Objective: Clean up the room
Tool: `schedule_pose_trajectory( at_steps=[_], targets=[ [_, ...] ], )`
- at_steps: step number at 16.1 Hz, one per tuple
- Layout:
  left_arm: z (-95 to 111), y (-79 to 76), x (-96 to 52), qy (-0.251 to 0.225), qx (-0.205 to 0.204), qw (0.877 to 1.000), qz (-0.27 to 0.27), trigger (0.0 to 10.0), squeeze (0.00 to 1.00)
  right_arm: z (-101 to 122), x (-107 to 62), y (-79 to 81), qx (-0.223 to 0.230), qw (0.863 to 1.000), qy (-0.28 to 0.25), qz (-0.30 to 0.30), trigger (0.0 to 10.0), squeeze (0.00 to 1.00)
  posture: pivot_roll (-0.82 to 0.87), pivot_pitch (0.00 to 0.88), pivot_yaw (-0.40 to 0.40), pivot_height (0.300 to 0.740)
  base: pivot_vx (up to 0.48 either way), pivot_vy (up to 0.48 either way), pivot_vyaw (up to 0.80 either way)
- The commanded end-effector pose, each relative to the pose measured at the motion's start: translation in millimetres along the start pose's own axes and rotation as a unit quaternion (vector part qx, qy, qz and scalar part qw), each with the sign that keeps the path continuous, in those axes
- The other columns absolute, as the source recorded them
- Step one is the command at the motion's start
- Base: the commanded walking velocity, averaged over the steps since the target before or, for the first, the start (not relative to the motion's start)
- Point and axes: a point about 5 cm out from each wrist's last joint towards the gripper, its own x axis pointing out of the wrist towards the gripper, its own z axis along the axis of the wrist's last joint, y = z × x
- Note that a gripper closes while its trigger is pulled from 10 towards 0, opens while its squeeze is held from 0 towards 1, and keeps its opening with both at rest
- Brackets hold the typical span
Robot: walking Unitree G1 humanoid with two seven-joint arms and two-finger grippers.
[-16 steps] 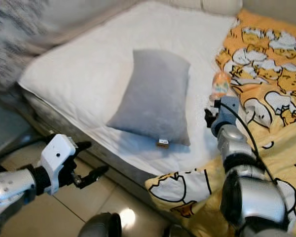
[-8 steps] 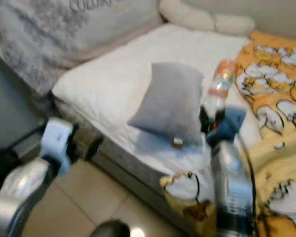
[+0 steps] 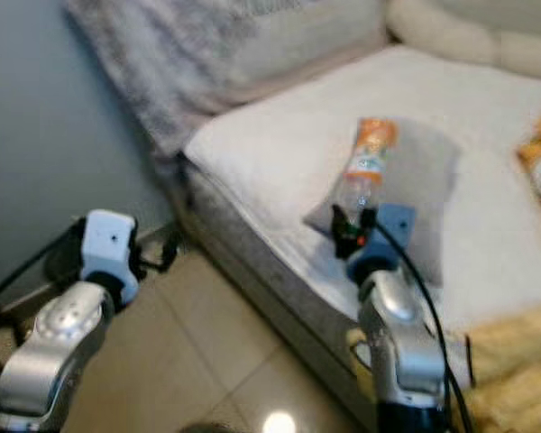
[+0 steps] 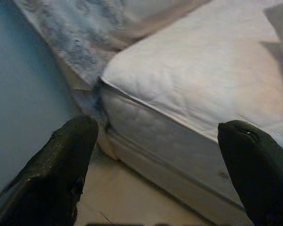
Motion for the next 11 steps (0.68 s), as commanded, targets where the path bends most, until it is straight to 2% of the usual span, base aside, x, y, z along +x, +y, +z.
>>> schedule_pose_trajectory(
  at_steps=[1, 7, 10, 11],
  targets=[
    [-4.6, 7.5, 1.3, 0.007, 0.005, 1.000, 0.016, 10.0, 0.00, 1.4, 1.0, 10.0, -0.005, 1.000, 0.005, 0.018, 10.0, 0.00, 0.05, 0.000, 0.040, 0.740, 0.000, 0.000, 0.80],
    [-4.0, 8.3, 10.3, -0.010, -0.011, 1.000, 0.018, 10.0, 0.00, -19.7, 5.7, 9.2, -0.043, 0.997, 0.060, 0.032, 10.0, 0.00, 0.08, 0.000, 0.018, 0.740, 0.000, 0.000, 0.80],
    [-1.3, 7.7, 17.1, -0.018, -0.003, 1.000, 0.012, 10.0, 0.00, -28.0, 10.6, 10.1, -0.051, 0.995, 0.079, 0.032, 10.0, 0.00, 0.11, 0.000, 0.007, 0.740, 0.269, 0.000, 0.80],
    [-0.5, 9.9, 19.2, -0.020, -0.001, 1.000, 0.012, 10.0, 0.00, -32.5, 11.6, 10.4, -0.050, 0.995, 0.083, 0.018, 10.0, 0.00, 0.10, 0.000, 0.014, 0.740, 0.311, 0.000, 0.00]
  ],
)
